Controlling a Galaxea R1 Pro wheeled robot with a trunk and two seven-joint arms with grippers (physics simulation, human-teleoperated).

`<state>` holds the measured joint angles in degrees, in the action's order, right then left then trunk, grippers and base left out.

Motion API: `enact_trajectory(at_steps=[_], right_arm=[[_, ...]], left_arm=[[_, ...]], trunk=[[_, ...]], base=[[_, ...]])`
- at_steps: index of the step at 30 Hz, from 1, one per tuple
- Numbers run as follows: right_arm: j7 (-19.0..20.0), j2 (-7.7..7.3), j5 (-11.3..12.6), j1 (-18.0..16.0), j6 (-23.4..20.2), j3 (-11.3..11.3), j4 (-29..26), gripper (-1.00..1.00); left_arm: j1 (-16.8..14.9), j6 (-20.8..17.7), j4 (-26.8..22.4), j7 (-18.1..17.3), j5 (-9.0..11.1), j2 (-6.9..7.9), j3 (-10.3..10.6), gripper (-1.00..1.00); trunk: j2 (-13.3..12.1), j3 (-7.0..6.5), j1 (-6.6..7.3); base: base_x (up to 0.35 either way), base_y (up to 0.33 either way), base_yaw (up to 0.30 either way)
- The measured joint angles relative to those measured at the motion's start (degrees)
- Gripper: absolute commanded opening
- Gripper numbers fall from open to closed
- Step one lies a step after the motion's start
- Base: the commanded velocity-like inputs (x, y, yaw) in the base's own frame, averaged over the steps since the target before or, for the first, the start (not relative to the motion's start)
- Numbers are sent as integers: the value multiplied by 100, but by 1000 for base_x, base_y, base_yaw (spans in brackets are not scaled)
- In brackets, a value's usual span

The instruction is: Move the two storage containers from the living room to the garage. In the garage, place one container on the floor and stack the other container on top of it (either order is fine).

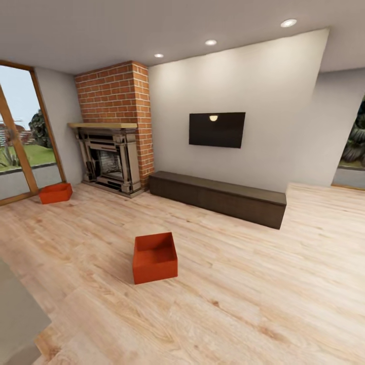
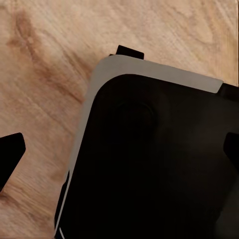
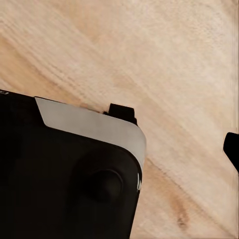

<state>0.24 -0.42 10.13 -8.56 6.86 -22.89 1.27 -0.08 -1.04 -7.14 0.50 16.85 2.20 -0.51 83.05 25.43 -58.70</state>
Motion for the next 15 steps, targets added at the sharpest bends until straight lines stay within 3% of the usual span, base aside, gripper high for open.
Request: enact_trajectory(at_steps=[6, 15], right_arm=[[-6, 24, 7, 0, -32, -10, 0, 100], [-8, 13, 10, 0, -60, -1, 0, 100]], left_arm=[[0, -1, 1, -2, 1, 8, -4, 100], [0, -1, 2, -3, 1, 9, -7, 100]], trunk=[[0, 0, 0], [0, 0, 0]], base=[[320, -18, 38], [325, -1, 248]])
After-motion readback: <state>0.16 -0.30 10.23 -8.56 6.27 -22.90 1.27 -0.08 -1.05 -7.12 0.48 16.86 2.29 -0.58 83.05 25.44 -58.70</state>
